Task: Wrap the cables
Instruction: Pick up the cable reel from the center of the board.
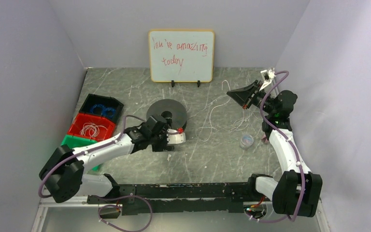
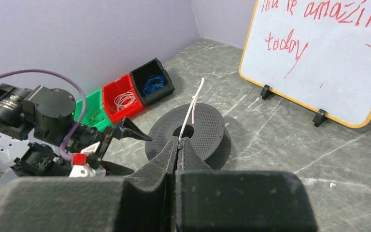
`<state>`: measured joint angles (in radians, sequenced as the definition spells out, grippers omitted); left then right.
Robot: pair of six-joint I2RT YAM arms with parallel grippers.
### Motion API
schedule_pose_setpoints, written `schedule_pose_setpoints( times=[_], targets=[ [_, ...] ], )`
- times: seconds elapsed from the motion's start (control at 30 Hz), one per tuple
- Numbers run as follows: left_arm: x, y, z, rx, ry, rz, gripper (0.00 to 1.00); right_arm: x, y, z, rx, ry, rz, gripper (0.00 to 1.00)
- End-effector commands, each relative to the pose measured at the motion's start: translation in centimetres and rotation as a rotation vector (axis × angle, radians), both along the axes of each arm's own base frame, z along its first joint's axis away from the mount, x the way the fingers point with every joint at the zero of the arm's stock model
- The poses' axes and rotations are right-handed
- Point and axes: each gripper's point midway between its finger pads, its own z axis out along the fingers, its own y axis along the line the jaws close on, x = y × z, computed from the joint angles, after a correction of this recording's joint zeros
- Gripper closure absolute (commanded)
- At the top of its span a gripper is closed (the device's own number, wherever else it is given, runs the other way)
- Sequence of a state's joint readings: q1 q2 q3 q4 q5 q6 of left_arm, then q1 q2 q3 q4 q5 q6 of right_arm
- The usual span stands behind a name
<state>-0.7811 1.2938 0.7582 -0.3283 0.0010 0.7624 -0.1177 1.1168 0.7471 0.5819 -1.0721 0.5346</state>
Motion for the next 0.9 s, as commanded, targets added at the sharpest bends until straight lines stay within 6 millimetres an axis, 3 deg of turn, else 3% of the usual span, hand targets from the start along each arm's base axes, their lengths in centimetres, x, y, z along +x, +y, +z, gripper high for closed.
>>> schedule_pose_setpoints(
  times=[0.0, 0.17, 0.37, 0.53, 0.67, 0.73, 0.87],
  targets=[
    [4.7, -1.1, 2.8, 0.013, -0.294, 0.039, 0.06, -0.3, -0.2, 1.5, -0.003, -0.062, -0.013, 1.00],
    [6.5, -1.1, 1.3, 0.063, -0.366, 0.095, 0.06, -0.5, -0.1, 1.3, -0.004, -0.067, 0.002, 1.00],
    [6.6, -1.6, -0.2, 0.074, -0.343, 0.093, 0.10, -0.9, 0.0, 1.4, -0.006, -0.079, 0.011, 1.00],
    [7.1, -1.6, -0.8, 0.086, -0.349, 0.115, 0.30, -1.0, 0.0, 1.3, -0.006, -0.083, 0.014, 1.00],
    [7.5, -1.8, -0.3, 0.072, -0.354, 0.140, 0.57, -1.0, 0.0, 1.3, -0.010, -0.087, 0.013, 1.00],
    [7.8, -2.0, 0.3, 0.058, -0.359, 0.152, 0.69, -1.0, 0.0, 1.1, -0.011, -0.087, 0.012, 1.00],
    [8.2, -2.5, 2.8, 0.015, -0.361, 0.171, 0.85, -0.9, 0.1, 0.9, -0.011, -0.080, 0.015, 1.00]
  ],
)
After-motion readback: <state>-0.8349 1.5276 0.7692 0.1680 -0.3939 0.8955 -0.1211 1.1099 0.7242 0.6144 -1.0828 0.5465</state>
